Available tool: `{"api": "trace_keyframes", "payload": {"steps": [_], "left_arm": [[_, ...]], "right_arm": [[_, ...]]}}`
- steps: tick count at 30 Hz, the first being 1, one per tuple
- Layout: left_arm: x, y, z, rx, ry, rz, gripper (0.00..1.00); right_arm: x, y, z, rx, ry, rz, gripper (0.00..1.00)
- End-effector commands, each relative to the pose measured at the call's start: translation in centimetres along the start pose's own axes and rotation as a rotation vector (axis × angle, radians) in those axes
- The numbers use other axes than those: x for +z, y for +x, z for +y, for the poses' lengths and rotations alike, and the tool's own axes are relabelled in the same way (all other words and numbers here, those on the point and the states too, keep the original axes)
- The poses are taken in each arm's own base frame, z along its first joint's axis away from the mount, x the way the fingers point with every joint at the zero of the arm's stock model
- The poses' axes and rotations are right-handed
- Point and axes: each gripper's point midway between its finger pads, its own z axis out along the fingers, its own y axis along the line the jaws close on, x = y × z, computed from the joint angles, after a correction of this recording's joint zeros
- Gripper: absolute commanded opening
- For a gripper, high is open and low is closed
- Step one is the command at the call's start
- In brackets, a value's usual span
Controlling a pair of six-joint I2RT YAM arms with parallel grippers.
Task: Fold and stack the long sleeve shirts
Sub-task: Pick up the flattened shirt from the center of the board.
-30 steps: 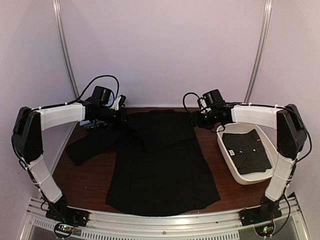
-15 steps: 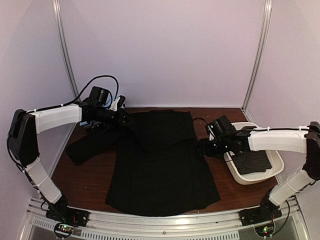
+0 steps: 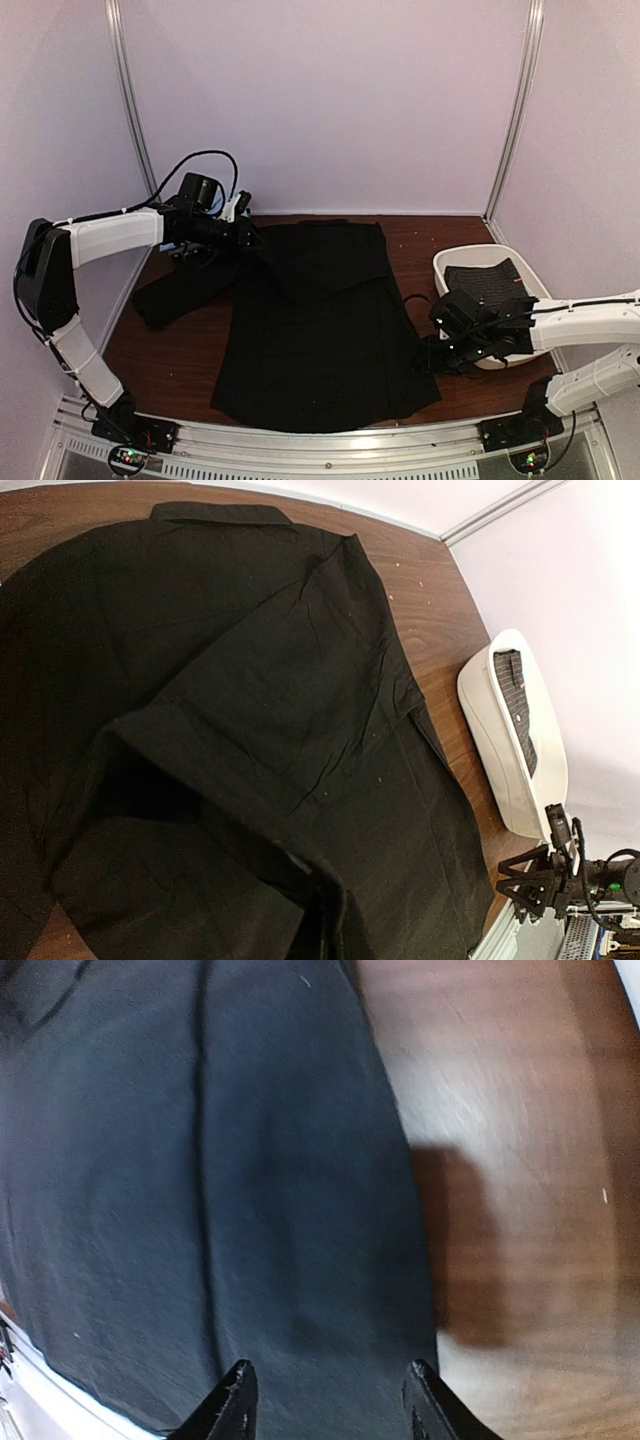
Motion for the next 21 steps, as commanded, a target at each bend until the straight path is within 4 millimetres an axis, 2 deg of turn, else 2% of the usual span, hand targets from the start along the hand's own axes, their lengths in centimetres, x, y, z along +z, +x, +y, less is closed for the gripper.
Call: {"api": "trace_keyframes", "payload": {"steps": [1,8,16,21], "left_arm": [[-0.5,-0.6,-1.0,0.027,0.019,-0.027,0.00],[-0.6,-1.0,-1.1,0.028,0.020,-0.037,0.00],[-0.7,-1.7,-1.4,0.030,0.019,-0.050,0.00],[-0.7,-2.4,-1.6,0.031,0.019,-0.066,0.00]], "right_arm": [[-0.2,2.9,-2.4,0.069,0.079,0.060,0.50],[0.0,5.4,-4.1,0.103,0.109,0.106,0.44],[0.6,6.2,-4.8,0.090,0.135,0.131,0.40],[1.2,6.9,-4.5,0.055,0.158,0.161,0.28]]}}
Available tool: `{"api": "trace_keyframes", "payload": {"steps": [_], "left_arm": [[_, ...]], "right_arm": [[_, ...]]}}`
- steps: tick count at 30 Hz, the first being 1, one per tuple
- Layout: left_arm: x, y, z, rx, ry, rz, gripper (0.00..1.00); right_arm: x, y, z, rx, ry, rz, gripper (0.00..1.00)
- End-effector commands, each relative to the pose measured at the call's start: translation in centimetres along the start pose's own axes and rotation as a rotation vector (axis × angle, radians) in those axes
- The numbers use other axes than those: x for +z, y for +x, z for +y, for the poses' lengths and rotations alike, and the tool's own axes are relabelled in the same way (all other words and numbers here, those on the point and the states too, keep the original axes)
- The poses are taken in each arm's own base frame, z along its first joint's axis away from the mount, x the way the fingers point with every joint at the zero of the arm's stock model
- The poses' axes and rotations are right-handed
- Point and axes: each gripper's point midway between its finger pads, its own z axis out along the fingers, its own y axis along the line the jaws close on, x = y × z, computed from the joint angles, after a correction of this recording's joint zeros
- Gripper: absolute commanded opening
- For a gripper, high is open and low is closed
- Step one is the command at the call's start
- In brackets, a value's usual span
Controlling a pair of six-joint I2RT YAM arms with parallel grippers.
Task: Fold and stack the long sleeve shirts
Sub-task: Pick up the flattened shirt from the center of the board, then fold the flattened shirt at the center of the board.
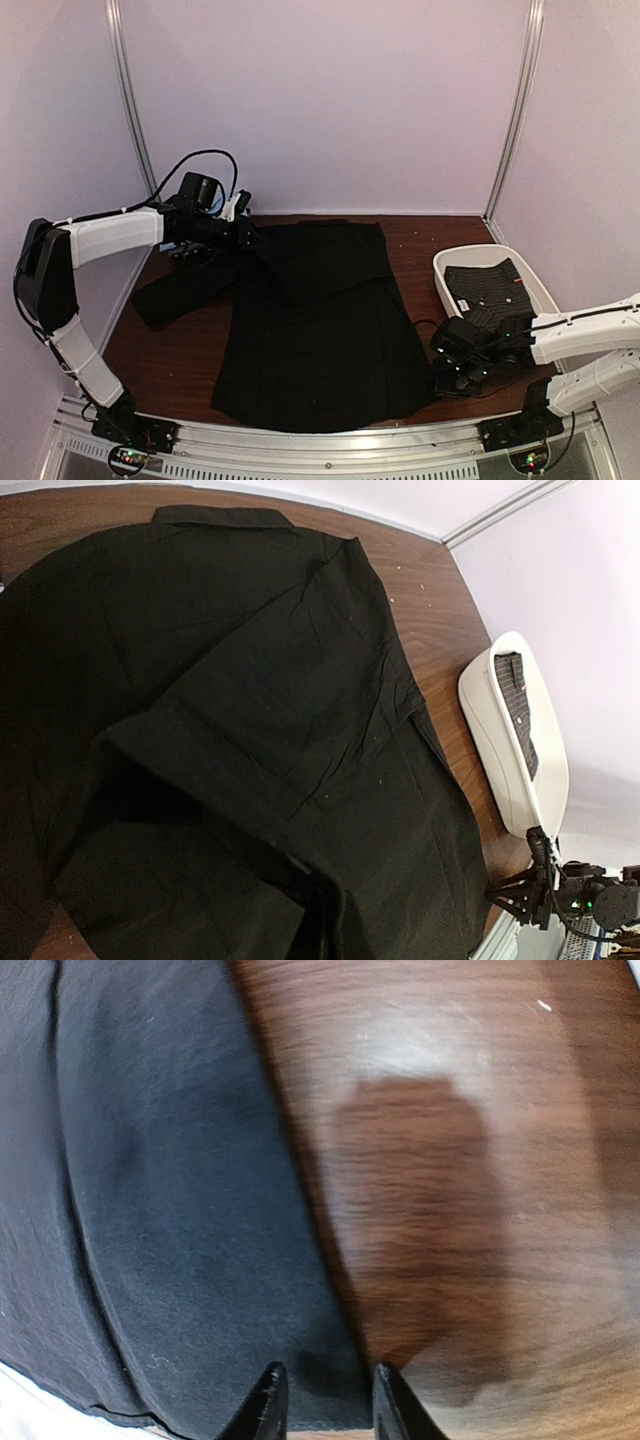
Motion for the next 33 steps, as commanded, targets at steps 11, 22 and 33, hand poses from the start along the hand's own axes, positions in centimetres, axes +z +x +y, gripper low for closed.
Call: {"api": "trace_keyframes", "payload": {"steps": [11,22,33], "left_arm": [[-1.7,-6.7,-3.6,0.077,0.027,-0.158,0.00],[-5.5,-14.1,-4.6,0.157,-0.052,-0.329,0.00],[-12.3,-19.7,-0.7,0.200,-0.193,-0.503,0.00]], "right_arm": [[-1.8,-1.1,1.0,-0.053,0.057,-0.043,0.00],[-4.4,-3.7,8.5,-0.162,-0.150,-0.134,0.00],[-1.5,-0.9,14.3,-0.329,-0.273,-0.033,0.00]]}}
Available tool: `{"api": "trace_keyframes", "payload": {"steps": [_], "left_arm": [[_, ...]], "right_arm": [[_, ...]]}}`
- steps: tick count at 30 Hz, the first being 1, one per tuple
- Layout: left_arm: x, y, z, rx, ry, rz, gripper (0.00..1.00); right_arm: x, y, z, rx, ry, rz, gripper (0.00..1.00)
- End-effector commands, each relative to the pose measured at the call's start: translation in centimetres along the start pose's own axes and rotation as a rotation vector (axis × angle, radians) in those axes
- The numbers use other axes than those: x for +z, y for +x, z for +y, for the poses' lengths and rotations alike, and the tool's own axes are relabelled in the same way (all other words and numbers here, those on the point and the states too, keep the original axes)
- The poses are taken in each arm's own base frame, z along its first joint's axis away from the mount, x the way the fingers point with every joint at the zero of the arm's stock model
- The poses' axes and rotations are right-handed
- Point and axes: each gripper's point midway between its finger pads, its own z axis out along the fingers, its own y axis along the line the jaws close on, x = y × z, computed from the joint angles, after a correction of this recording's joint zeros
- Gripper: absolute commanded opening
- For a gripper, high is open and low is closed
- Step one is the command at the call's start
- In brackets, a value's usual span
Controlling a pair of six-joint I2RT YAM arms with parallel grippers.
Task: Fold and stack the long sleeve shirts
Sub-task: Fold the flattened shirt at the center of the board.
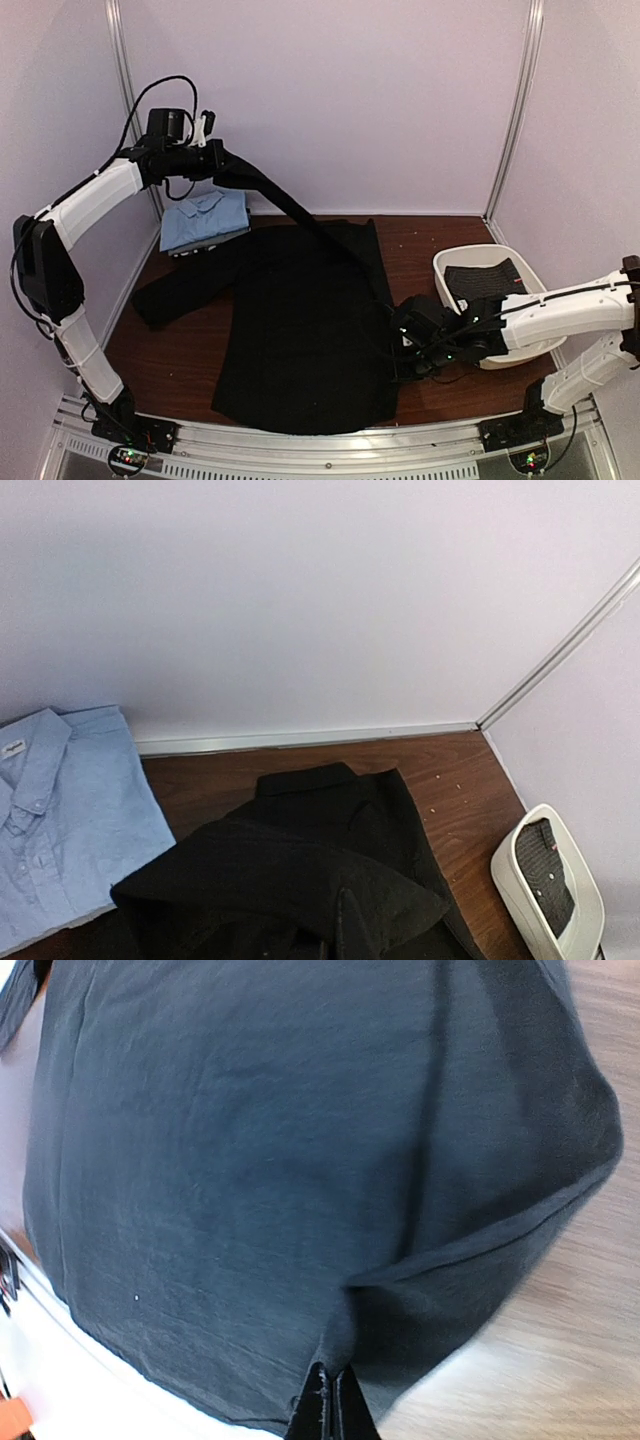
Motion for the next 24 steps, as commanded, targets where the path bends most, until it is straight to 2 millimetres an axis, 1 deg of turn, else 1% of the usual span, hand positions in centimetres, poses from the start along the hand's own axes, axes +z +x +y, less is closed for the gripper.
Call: {"api": "trace_keyframes", "payload": {"steps": [1,3,5,8,10,12,15,18,21,24], "left_arm": [[-1.6,-3.4,1.8,0.055,-0.048,-0.091,0.00],[-1.5,-3.2,2.2,0.058,-0.056,-0.085,0.00],[-1.3,-2.9,2.5,0.060,-0.064,-0.079,0.00],[-1.1,-2.7,3.0,0.062,-0.082,-0.075,0.00],[-1.1,-2.9,3.1,0.064,-0.094,-0.082,0.00],[-1.2,-3.4,3.1,0.070,-0.098,-0.093,0.00],[-1.3,-4.1,2.9,0.074,-0.097,-0.110,0.00],[-1.3,-4.7,2.4,0.076,-0.078,-0.129,0.00],[-1.3,-5.2,2.2,0.082,-0.072,-0.140,0.00],[-1.5,-5.4,2.1,0.084,-0.072,-0.142,0.00]], "right_arm": [[1.3,0.7,3.5,-0.086,-0.101,0.039,0.00],[2.0,1.7,3.7,-0.107,-0.107,0.080,0.00],[2.3,2.6,3.5,-0.124,-0.103,0.116,0.00],[2.1,3.7,3.1,-0.144,-0.097,0.159,0.00],[1.7,4.2,2.6,-0.147,-0.094,0.177,0.00],[1.2,4.3,2.7,-0.151,-0.105,0.183,0.00],[0.9,4.3,3.6,-0.173,-0.137,0.195,0.01],[1.5,4.6,4.5,-0.182,-0.165,0.220,0.01],[2.1,4.7,4.9,-0.189,-0.175,0.231,0.01],[2.2,4.4,5.7,-0.201,-0.184,0.233,0.01]]}}
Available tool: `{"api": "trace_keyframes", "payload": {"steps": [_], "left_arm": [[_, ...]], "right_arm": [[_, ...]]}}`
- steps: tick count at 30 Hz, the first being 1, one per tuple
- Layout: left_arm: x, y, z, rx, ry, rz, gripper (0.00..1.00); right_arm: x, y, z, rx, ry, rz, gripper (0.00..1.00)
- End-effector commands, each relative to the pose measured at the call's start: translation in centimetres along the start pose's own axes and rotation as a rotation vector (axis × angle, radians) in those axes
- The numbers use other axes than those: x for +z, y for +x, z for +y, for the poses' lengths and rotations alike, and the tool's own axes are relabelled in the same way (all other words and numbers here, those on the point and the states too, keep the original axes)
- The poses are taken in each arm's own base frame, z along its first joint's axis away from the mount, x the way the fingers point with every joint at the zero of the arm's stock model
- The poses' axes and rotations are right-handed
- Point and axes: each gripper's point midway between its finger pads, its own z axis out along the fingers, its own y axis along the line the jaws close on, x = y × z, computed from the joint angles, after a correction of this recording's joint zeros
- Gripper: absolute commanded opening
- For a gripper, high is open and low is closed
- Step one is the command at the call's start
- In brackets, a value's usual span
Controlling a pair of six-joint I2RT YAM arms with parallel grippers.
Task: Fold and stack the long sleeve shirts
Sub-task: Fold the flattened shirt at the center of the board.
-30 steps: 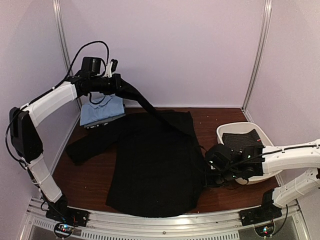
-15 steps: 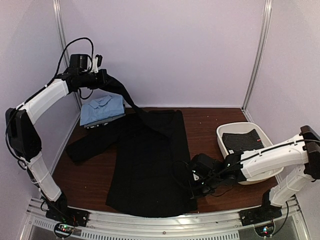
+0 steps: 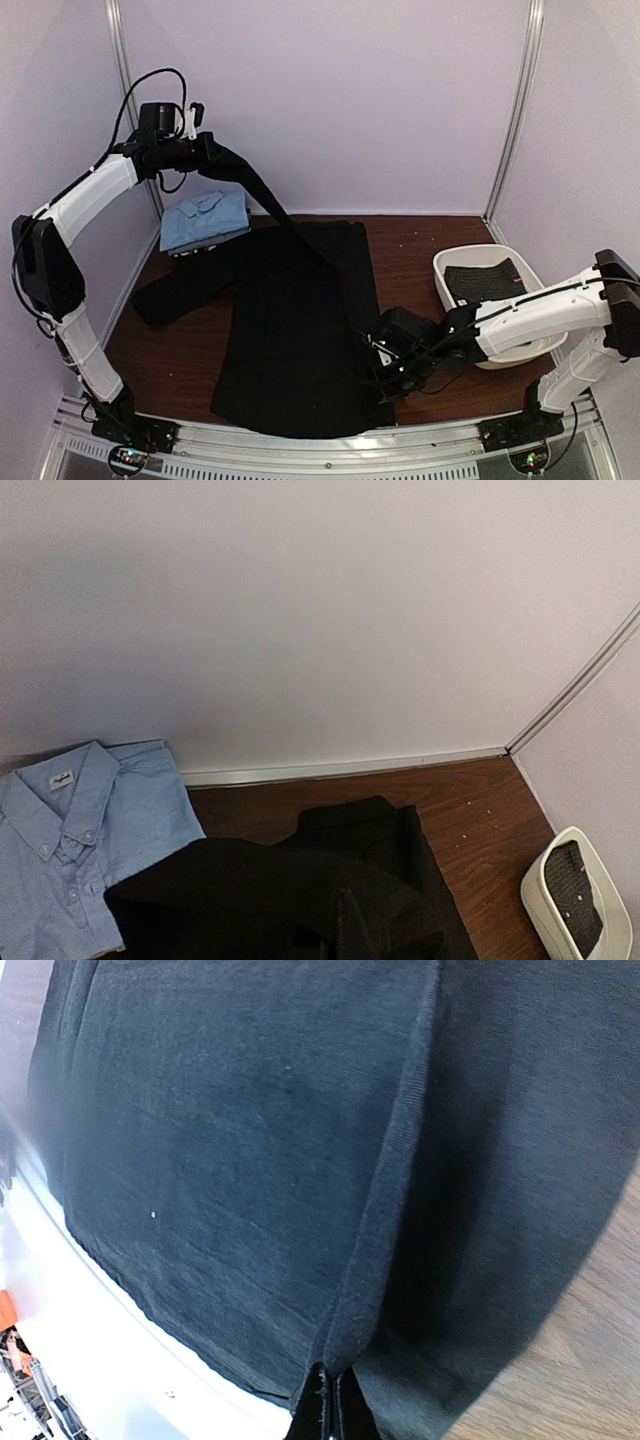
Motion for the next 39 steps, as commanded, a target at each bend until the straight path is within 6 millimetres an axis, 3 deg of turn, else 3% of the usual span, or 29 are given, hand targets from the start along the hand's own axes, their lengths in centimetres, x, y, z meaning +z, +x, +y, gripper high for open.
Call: {"api": "trace_keyframes", "payload": {"steps": [1,8,17,28,34,39], "left_arm": [[-0.4,-2.3,-0.8,0.037,0.018,-0.067,0.00],[-0.7,-2.6,-1.0,0.040,0.021,-0.074,0.00],[-2.2,-4.3,-1.9,0.057,0.028,-0.125,0.00],[-2.4,-4.2,-2.0,0.053,0.032,-0.126,0.00],[-2.7,-4.6,-2.1,0.056,0.034,-0.134,0.00],[-2.6,-3.5,-1.8,0.049,0.033,-0.117,0.00]], "right_arm": [[-0.1,-0.8,2.2,-0.046,-0.055,0.001,0.01],[-0.4,-0.9,3.0,-0.066,-0.079,0.007,0.02],[-0.2,-0.9,3.2,-0.070,-0.091,0.007,0.04],[-0.2,-1.6,4.4,-0.097,-0.109,0.006,0.06],[0.6,-1.3,4.0,-0.094,-0.111,0.018,0.08],[1.5,-0.6,3.5,-0.088,-0.118,0.037,0.12]]}}
